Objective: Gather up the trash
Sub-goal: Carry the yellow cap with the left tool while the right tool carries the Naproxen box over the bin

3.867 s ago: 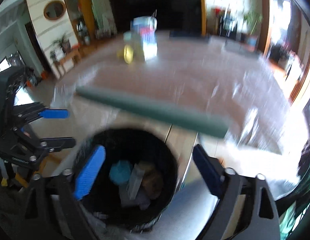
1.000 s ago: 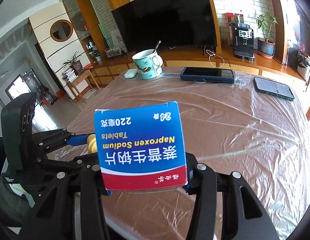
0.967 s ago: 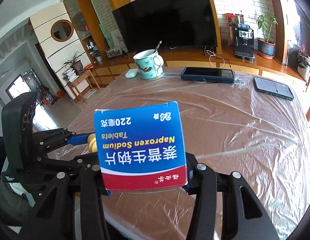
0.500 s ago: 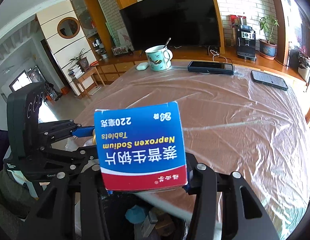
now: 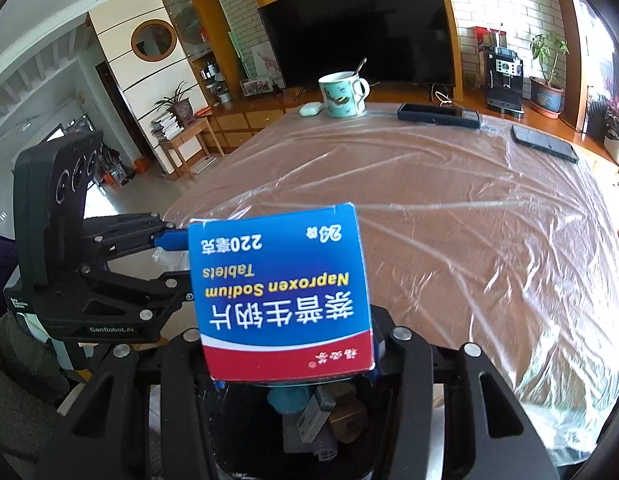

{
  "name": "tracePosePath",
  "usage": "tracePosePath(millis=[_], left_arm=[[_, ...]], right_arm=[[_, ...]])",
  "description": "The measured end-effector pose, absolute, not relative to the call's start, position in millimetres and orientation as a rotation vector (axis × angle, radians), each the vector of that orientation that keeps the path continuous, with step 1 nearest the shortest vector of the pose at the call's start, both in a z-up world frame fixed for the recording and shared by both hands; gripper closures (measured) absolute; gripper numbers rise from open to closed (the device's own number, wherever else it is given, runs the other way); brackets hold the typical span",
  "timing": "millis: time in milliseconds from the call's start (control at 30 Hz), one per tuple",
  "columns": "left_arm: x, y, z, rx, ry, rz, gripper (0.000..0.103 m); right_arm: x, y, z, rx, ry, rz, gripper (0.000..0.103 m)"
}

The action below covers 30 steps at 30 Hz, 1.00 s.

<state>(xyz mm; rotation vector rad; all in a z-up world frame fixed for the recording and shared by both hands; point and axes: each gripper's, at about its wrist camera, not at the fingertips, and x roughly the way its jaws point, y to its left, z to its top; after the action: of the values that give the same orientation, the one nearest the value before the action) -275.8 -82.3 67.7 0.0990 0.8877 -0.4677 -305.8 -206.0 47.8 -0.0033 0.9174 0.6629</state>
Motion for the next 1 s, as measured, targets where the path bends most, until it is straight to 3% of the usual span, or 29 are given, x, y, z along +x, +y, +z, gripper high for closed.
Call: tracePosePath(millis=[567,1000], left_arm=[[-313.7,-92.7,44.0,0.151,0.946,-0.524,0.054],[-321.2,-100.9,0.3,0.2,1.038,-0.543,0.054]], right_arm=[[-346.3,-208.8,19.2,-0.021,1.009,0.649,0.055],[-357.3,-200.3,-35.3,-0.037,1.142,0.635,0.055]])
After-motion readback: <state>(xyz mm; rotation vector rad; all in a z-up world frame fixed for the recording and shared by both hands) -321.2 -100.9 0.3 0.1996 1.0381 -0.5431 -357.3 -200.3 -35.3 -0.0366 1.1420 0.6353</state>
